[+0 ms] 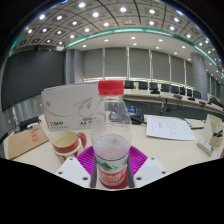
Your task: Pour water
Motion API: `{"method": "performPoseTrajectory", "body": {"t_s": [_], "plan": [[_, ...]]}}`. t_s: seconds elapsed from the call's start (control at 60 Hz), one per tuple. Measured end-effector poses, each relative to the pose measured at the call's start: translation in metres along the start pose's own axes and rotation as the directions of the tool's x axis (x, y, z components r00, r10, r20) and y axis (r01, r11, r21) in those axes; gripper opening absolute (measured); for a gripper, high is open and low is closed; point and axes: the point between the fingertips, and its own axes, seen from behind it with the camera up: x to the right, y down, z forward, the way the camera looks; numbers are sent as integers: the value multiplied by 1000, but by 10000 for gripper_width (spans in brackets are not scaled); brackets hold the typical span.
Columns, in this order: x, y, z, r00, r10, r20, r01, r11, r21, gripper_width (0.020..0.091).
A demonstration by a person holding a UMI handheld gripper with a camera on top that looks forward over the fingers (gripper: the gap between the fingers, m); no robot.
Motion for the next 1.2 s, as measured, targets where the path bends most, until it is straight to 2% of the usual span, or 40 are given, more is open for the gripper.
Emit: {"method": "performPoseTrajectory", "body": {"t_s": [0.117,0.2,0.3,0.35,0.517,0.767,0.967,1.2], "plan": [[0,0,0,1000,2,7,-2,1000,6,487],[2,3,0,1000,-3,-5,3,1000,-16,568],[11,12,-12,998,16,-66,-22,996,-83,870],[10,14,-22,996,23,-86,-33,993,-112,847],[0,4,-87,978,26,-207,-62,983,-171,860],[-79,-13,-236,932,40,-360,-133,962,-238,859],[-150,-15,-318,930,43,-364,-146,954,-261,858],[-190,-19,-357,937,46,-346,-140,957,-253,856]]}}
